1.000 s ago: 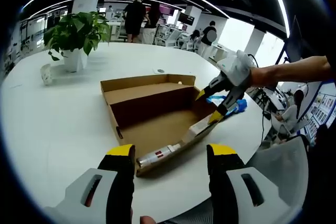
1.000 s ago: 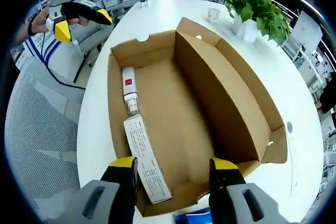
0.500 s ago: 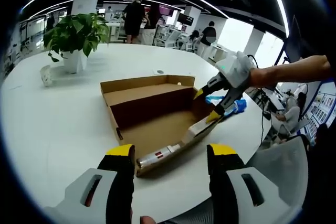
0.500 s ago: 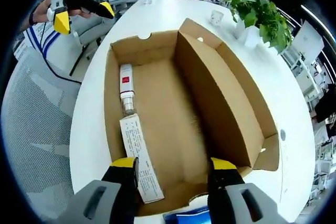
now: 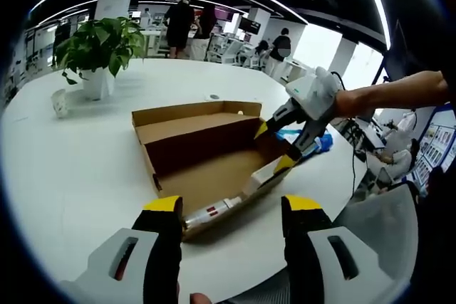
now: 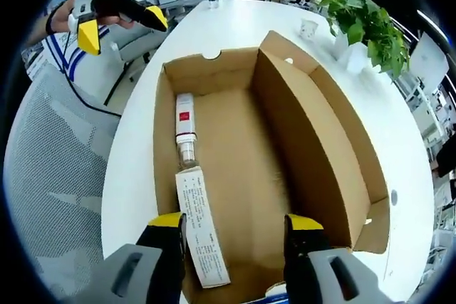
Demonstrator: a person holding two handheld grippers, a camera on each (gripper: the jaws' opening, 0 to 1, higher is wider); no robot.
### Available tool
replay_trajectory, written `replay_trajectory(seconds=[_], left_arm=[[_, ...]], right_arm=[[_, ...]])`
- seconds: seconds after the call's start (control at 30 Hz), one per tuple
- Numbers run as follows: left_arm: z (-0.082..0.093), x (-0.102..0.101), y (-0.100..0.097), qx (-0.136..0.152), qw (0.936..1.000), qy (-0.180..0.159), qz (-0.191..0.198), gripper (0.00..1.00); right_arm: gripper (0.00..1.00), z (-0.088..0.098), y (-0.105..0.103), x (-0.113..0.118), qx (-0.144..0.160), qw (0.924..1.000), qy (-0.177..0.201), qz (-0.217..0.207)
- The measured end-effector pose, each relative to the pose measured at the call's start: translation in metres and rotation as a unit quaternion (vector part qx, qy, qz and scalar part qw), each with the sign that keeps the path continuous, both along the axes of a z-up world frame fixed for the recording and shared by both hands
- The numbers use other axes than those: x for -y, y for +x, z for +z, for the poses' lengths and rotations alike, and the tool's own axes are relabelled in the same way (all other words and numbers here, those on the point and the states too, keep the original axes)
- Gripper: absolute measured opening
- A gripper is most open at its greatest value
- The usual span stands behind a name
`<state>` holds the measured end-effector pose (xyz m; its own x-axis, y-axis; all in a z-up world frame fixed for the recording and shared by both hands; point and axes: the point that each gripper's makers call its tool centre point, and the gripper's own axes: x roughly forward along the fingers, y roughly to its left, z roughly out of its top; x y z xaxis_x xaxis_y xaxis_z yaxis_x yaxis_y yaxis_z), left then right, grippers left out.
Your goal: Operate the shoe box by opening the lid, removing the specified soft item, and placing it in the target area until the item is outside and the box remains undamaged.
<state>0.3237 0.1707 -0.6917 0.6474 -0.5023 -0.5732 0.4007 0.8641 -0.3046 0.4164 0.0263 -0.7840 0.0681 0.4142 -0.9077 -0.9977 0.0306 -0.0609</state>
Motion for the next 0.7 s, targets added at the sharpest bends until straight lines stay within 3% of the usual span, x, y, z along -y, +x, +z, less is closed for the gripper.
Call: replay_trajectory(seconds=[0.13, 0.3, 0.43, 0.57, 0.7], left_arm=[[0.001, -0.001, 0.001, 0.001, 1.0000, -0.001, 0.003, 0.57], [-0.001, -0.001, 0.000, -0.001, 1.0000, -0.001, 0.002, 0.57], [-0.003, 0.000, 0.000, -0.003, 1.0000, -0.002, 0.003, 0.57], [-0.003, 0.000, 0.000, -0.004, 1.0000, -0.002, 0.001, 0.57], [-0.004, -0.001, 0.001, -0.004, 1.0000, -0.002, 0.003, 0.57]], right_arm=[[0.50, 0.002, 0.009, 0.002, 0.019, 0.9997, 0.002, -0.015], [0.50, 0.001, 0.008, 0.004, 0.012, 0.9996, -0.001, -0.024], [0.51, 0.005, -0.001, -0.008, -0.005, 0.9995, 0.021, -0.021], [0.50, -0.003, -0.005, -0.010, 0.004, 1.0000, 0.003, 0.003], [0.43, -0.019, 0.001, -0.007, 0.010, 0.9997, -0.019, 0.012]])
